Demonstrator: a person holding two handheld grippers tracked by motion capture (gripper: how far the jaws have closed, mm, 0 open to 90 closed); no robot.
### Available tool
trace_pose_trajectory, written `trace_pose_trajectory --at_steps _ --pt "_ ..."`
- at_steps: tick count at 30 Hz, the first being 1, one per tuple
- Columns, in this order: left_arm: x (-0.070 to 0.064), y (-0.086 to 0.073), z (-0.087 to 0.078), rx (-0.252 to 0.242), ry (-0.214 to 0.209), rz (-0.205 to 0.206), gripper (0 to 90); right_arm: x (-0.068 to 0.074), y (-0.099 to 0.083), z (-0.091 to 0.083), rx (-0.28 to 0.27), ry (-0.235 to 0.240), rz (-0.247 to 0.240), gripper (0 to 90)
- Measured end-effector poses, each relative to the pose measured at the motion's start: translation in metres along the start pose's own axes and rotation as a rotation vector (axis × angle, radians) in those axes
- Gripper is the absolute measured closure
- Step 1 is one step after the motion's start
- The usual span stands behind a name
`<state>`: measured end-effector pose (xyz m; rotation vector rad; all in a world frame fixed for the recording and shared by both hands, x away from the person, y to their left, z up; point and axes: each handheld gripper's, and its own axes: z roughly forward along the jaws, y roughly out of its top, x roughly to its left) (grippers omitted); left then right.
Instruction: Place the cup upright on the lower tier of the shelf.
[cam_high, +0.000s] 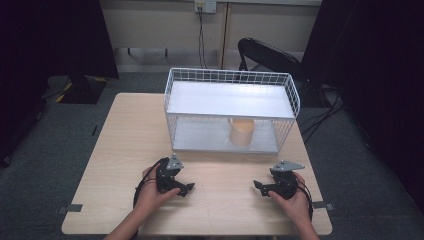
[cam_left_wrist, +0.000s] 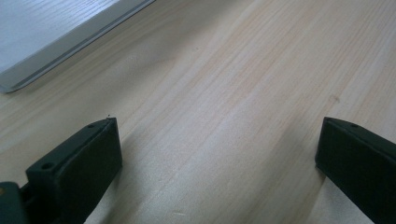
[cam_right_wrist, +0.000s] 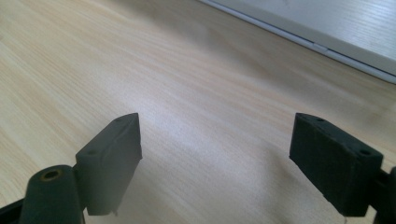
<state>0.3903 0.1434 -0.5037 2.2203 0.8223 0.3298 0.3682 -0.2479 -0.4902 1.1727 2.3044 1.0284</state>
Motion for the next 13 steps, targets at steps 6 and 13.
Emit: trace_pose_trajectory --at_steps 6,13 --pt "0.0000 0.0000 0.0000 0.000 0.000 0.000 0.0 -0.0011 -0.0025 0.0018 0.021 0.015 0.006 15.9" --pt "0.0000 0.0000 0.0000 0.000 0.000 0.000 0.0 -0.0001 -0.0046 0.0053 0.041 0.021 -0.013 15.0"
